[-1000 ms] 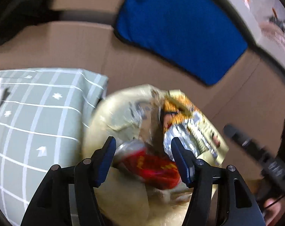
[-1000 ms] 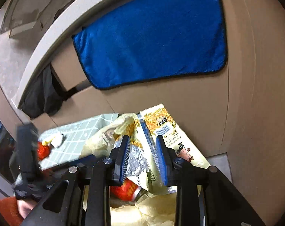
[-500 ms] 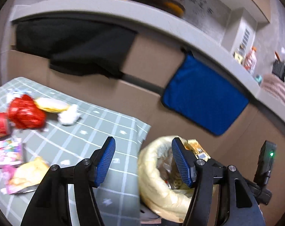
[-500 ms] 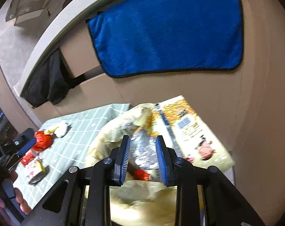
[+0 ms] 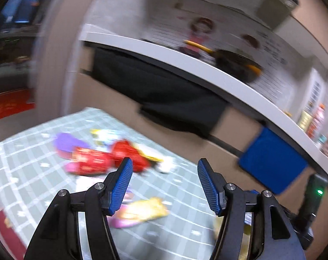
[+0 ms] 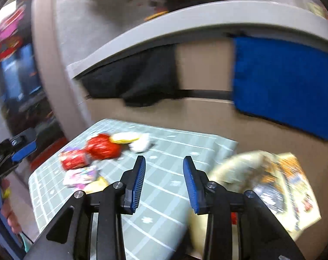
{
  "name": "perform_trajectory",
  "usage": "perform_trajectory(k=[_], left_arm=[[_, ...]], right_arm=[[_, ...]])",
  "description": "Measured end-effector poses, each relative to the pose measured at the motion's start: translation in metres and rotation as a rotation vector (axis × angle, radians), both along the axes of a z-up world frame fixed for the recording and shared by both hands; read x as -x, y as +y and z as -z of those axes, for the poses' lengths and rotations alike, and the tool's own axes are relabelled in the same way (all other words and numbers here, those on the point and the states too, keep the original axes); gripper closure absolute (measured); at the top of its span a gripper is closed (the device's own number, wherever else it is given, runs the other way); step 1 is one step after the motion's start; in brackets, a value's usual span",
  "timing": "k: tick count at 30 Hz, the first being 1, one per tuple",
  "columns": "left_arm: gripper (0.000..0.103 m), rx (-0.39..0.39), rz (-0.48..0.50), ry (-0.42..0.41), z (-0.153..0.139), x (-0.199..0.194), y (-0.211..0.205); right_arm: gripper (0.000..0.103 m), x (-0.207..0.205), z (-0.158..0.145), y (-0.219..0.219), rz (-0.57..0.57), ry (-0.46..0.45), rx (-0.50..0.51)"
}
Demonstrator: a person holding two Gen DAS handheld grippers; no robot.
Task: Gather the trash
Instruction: 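Move both grippers back to the table toward the tissue pack and pink wrapper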
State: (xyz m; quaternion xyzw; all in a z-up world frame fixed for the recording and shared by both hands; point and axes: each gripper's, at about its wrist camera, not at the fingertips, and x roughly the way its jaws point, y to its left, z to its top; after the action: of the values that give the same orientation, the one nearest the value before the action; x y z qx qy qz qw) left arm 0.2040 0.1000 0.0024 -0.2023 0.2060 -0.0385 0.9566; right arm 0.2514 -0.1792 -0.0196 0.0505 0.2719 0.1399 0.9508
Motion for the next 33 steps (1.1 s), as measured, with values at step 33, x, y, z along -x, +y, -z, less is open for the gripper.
perform_trajectory(k=[33], left_arm=[[0.041,0.119,-0.030,0.389,0.147,-0.107,0.051]], right_arm=[[0.084,-0.065,0.080,0.025,-0.057,0.254,0.131]])
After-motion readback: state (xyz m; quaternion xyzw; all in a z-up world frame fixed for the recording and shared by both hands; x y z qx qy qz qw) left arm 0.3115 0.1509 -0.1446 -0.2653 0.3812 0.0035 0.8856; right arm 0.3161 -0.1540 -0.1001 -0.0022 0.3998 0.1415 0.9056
